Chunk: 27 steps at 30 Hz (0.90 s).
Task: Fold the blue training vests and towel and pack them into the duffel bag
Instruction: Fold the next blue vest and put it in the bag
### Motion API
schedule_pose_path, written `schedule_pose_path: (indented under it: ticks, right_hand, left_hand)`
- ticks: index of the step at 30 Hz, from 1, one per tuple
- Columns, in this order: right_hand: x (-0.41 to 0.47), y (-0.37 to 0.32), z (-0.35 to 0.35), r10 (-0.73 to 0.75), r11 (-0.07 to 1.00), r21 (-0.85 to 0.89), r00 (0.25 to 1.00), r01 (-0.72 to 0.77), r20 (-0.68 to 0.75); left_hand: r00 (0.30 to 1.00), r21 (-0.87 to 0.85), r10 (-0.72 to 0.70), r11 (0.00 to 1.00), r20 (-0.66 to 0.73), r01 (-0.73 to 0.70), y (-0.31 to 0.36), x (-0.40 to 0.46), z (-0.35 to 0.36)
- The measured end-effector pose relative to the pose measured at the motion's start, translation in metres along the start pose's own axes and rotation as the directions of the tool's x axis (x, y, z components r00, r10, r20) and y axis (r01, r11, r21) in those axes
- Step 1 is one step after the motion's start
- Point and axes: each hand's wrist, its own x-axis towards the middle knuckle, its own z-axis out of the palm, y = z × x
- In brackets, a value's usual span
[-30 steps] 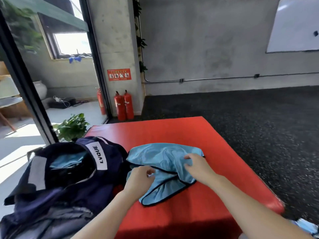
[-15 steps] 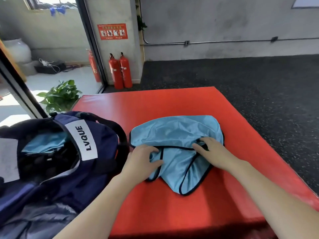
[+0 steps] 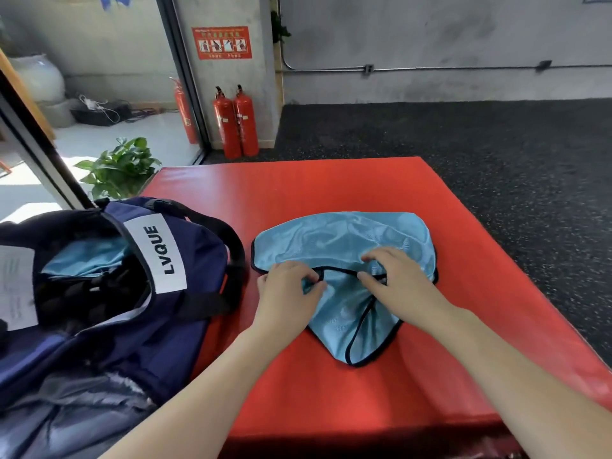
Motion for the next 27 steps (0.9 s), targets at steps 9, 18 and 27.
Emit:
schedule_pose_path:
  ticks: [9,18,27]
  right_hand:
    - [-0.017,-0.006,-0.011,-0.029,0.997,0.074,0.998,0.034,-0.057]
    - [-0.02,-0.012,-0.005,-0.05,0.997,0.064,0.999,0.05,-0.003]
    - [-0.009,-0.006,-0.006,0.041,0.997,0.062,0.999,-0.041,-0.008]
  left_hand:
    - [0.941,-0.087,0.226,0.963,-0.254,-0.255,0.018,-0.039,-0.009]
    - [0.999,0.031,0.0,1.0,0.041,-0.002,0.006,-0.044,0.011]
    - [0.892,-0.186,0.14,0.953,-0.43,-0.239,0.036,-0.047,-0.016]
